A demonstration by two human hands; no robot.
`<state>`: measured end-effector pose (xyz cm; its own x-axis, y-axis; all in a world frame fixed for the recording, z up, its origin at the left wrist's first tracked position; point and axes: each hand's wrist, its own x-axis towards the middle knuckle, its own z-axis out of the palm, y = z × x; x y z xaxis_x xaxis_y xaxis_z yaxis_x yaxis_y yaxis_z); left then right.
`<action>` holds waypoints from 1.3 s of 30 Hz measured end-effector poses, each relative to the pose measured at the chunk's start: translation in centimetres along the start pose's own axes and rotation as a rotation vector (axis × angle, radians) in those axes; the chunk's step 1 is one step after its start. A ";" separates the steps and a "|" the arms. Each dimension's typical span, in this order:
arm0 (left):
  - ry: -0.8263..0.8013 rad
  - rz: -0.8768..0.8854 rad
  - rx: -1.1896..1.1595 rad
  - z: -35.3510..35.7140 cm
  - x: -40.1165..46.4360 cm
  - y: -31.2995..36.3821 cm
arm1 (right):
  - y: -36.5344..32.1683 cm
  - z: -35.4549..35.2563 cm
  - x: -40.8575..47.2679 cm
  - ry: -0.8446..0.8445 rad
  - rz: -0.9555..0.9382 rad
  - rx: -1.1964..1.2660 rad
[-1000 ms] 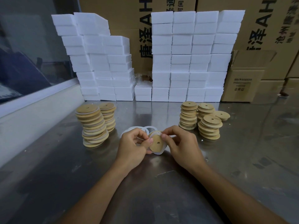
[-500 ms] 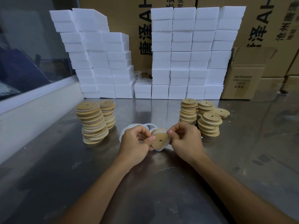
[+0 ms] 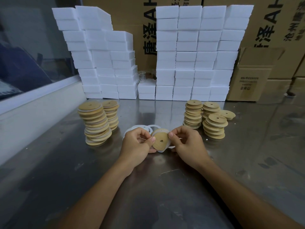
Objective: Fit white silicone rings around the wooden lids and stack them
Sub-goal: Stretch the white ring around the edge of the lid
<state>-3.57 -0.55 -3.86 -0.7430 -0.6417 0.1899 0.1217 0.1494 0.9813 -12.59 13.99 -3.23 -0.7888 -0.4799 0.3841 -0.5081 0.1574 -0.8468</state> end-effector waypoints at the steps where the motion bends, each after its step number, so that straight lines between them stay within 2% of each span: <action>1: -0.006 0.003 0.000 0.0 0.0 0.0 | 0.0 0.0 0.0 -0.002 -0.006 0.000; 10: -0.015 0.151 0.168 0.3 -0.5 0.4 | -0.6 -0.3 -0.5 -0.014 -0.194 -0.171; 18: -0.003 0.222 0.190 0.3 -0.7 0.3 | -0.9 -0.4 -0.6 -0.055 -0.286 -0.229; 31: -0.015 0.190 0.217 0.3 -0.4 0.1 | -0.6 0.5 -0.2 0.098 -0.049 -0.124; 39: -0.012 0.144 0.193 0.2 -0.4 0.3 | -0.4 0.2 0.4 0.087 0.080 -0.038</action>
<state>-3.35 -0.14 -3.60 -0.7349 -0.5945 0.3263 0.1002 0.3807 0.9193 -12.61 13.58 -2.86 -0.8536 -0.3883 0.3473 -0.4535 0.2257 -0.8622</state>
